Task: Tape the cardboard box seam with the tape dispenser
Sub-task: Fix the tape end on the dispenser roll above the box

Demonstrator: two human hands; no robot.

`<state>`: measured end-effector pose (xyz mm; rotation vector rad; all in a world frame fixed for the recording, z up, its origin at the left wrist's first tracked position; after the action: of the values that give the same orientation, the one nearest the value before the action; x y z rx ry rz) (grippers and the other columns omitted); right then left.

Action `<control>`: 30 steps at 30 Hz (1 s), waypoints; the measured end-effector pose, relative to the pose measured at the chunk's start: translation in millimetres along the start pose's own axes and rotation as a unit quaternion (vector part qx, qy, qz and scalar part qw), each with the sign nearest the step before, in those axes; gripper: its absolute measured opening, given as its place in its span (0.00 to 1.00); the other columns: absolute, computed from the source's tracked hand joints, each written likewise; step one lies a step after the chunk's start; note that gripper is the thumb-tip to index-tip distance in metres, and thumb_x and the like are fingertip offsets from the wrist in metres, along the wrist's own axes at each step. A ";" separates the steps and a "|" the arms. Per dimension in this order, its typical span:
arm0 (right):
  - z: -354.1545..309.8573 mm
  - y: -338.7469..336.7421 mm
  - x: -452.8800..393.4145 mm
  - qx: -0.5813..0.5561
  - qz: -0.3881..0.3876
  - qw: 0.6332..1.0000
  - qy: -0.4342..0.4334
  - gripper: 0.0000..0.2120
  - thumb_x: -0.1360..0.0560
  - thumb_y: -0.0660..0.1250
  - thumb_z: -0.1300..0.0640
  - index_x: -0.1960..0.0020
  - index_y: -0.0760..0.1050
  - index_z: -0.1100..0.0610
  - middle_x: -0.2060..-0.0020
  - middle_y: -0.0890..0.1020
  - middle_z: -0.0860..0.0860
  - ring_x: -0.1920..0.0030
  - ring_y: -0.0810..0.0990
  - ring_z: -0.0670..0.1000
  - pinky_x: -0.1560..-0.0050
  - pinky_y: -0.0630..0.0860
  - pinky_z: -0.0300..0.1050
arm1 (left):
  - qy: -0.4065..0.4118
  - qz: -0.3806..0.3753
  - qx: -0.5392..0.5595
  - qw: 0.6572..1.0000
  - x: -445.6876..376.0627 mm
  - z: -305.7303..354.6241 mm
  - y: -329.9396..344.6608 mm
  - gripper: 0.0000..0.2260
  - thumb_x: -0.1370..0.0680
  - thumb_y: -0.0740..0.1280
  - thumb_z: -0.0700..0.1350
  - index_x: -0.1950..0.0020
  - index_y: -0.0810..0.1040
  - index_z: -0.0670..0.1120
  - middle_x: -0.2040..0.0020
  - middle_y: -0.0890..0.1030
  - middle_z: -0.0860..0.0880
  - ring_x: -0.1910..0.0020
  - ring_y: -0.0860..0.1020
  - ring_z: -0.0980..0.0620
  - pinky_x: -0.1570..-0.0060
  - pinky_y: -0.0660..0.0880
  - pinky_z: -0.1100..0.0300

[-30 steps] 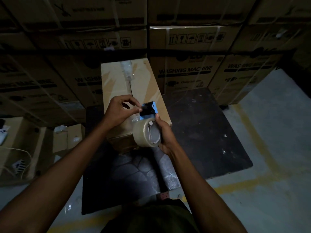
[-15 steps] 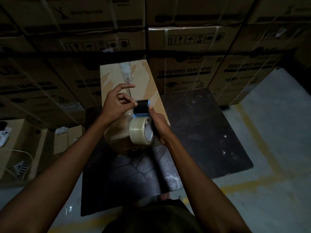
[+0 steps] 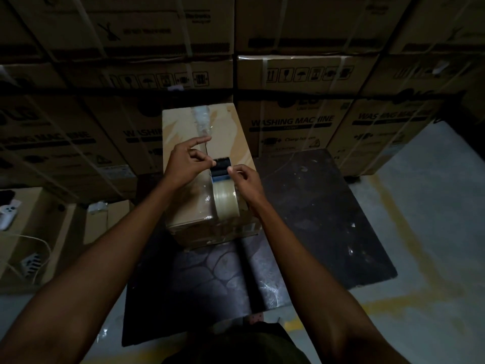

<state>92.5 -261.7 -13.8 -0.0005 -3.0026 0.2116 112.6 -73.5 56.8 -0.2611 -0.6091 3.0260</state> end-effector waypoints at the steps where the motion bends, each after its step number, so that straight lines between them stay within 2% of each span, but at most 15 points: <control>1: -2.3 -1.6 -2.6 0.008 0.010 1.000 -0.006 0.10 0.19 0.71 0.56 0.43 0.82 0.62 0.54 0.85 0.55 0.56 0.81 0.47 0.52 0.76 0.45 | -0.004 0.000 0.001 1.000 -1.6 -2.0 0.2 0.31 0.27 0.80 0.34 0.25 0.79 0.44 0.59 0.89 0.47 0.56 0.89 0.54 0.44 0.84 0.58; 4: -16.7 -7.8 -6.4 0.008 0.028 0.998 -0.053 0.13 0.21 0.71 0.59 0.37 0.80 0.55 0.46 0.85 0.52 0.48 0.84 0.50 0.48 0.82 0.50 | -0.019 -0.003 0.001 1.000 -6.0 -6.2 2.4 0.31 0.27 0.81 0.34 0.25 0.79 0.45 0.62 0.89 0.53 0.55 0.89 0.54 0.46 0.83 0.62; 7: -32.7 -8.9 -16.2 0.031 0.013 0.995 -0.096 0.10 0.21 0.70 0.60 0.40 0.82 0.56 0.45 0.85 0.50 0.44 0.84 0.50 0.47 0.83 0.53 | -0.036 -0.007 -0.001 0.999 -9.2 -8.5 4.0 0.31 0.27 0.81 0.35 0.25 0.78 0.45 0.62 0.89 0.55 0.55 0.89 0.56 0.47 0.82 0.64; 10: -43.3 -9.6 -29.6 0.076 -0.005 0.991 -0.107 0.06 0.21 0.71 0.60 0.48 0.84 0.61 0.50 0.86 0.54 0.47 0.84 0.50 0.45 0.82 0.52 | -0.048 -0.005 0.008 0.999 -11.4 -11.1 5.1 0.30 0.27 0.81 0.35 0.27 0.78 0.45 0.61 0.89 0.52 0.55 0.89 0.55 0.46 0.82 0.62; 12: -45.9 -10.3 -37.3 0.098 -0.014 0.990 -0.103 0.05 0.21 0.72 0.60 0.51 0.84 0.62 0.53 0.87 0.55 0.49 0.85 0.51 0.45 0.83 0.56 | -0.056 -0.002 0.013 0.998 -12.4 -13.7 5.5 0.29 0.28 0.81 0.34 0.29 0.79 0.45 0.61 0.89 0.50 0.55 0.89 0.54 0.46 0.82 0.60; 17: -47.0 -7.6 -49.2 0.126 -0.040 0.986 -0.101 0.05 0.21 0.72 0.62 0.52 0.84 0.64 0.54 0.86 0.59 0.53 0.84 0.53 0.46 0.83 0.64 | -0.079 0.007 0.032 0.996 -13.8 -23.6 4.9 0.23 0.28 0.82 0.34 0.37 0.80 0.44 0.61 0.90 0.48 0.56 0.89 0.51 0.49 0.83 0.56; 22: -46.0 -1.2 -52.6 0.135 -0.066 0.985 -0.085 0.09 0.19 0.69 0.59 0.52 0.84 0.64 0.54 0.86 0.59 0.53 0.84 0.54 0.46 0.82 0.63 | -0.095 0.024 0.032 0.995 -14.3 -31.2 2.4 0.21 0.29 0.82 0.35 0.40 0.79 0.42 0.61 0.90 0.47 0.56 0.90 0.51 0.51 0.83 0.56; 25: -42.6 3.1 -50.7 0.102 -0.086 0.990 -0.053 0.18 0.17 0.63 0.48 0.53 0.84 0.61 0.54 0.87 0.59 0.51 0.86 0.61 0.47 0.83 0.66 | -0.105 0.030 0.031 0.994 -14.4 -34.4 2.7 0.21 0.28 0.82 0.35 0.40 0.78 0.43 0.57 0.90 0.44 0.54 0.90 0.49 0.50 0.83 0.53; 27: -44.8 2.6 -51.3 0.109 -0.092 0.988 -0.062 0.18 0.17 0.65 0.47 0.53 0.84 0.60 0.54 0.86 0.58 0.53 0.86 0.57 0.48 0.84 0.63 | -0.109 0.034 0.038 0.993 -14.7 -35.8 2.1 0.20 0.28 0.81 0.34 0.41 0.77 0.43 0.56 0.89 0.42 0.54 0.90 0.48 0.52 0.83 0.55; 30: -49.7 1.6 -53.5 0.138 -0.099 0.980 -0.104 0.08 0.20 0.71 0.58 0.52 0.83 0.63 0.55 0.86 0.57 0.60 0.82 0.47 0.51 0.83 0.59 | -0.112 0.039 0.040 0.992 -14.7 -35.3 2.9 0.20 0.28 0.82 0.35 0.42 0.77 0.45 0.56 0.90 0.43 0.55 0.89 0.50 0.55 0.82 0.58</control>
<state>152.0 -253.8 27.8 0.3674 -3.1193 0.6403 133.2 -63.8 25.9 0.0625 -0.4997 3.1712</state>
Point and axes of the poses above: each hand's wrist, its own x-axis away from the middle knuckle, its own y-axis out of the palm, z = x × y, the point moved 7 cm from there along -x, towards the middle knuckle
